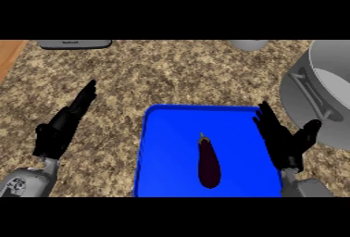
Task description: Pick the eggplant from the tray and place it in the pot
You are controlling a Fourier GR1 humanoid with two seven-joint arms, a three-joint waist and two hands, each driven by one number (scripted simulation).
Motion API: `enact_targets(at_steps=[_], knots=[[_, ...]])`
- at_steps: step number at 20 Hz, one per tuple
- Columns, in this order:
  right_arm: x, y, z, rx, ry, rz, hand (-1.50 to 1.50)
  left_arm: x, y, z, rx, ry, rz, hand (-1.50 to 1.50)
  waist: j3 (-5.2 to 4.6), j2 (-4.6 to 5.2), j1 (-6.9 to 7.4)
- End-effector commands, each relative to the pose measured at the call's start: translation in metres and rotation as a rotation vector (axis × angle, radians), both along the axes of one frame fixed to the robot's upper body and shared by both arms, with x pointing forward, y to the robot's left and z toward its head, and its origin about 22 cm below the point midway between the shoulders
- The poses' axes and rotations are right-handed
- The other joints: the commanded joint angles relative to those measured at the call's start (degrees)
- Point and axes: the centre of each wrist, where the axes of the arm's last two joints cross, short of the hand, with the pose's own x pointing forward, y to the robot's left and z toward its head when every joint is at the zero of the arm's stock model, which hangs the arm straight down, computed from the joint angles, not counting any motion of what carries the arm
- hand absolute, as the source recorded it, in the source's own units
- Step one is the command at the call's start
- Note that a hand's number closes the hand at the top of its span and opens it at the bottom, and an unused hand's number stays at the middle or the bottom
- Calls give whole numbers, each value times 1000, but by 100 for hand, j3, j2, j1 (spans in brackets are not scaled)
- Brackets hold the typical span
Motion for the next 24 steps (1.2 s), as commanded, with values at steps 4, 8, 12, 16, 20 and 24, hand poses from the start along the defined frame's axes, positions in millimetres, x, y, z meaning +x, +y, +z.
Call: enact_targets(at_steps=[4, 8, 12, 16, 20, 24], knots=[[46, 7, 68, 267, -444, 378, 150, 13, -4, 23, -168, -168, 85, 0, 80, 74, 463], [61, -48, 99, -182, -623, 470, 150, 17, -9, 29, -287, -209, 143, 0, 48, 164, 507], [53, -61, 62, -28, -801, 596, -150, 25, -11, 38, -331, -227, 167, 0, 90, 201, 429], [56, -87, 55, -25, -957, 676, -150, 26, -5, 31, -332, -223, 192, 0, 76, 197, 422], [51, -111, 49, -238, -940, 808, -150, 22, -20, 25, -347, -225, 188, 0, 66, 153, 402], [75, -96, 60, -413, -910, 948, -150, 40, -11, 43, -334, -239, 182, 0, 49, 150, 403]])
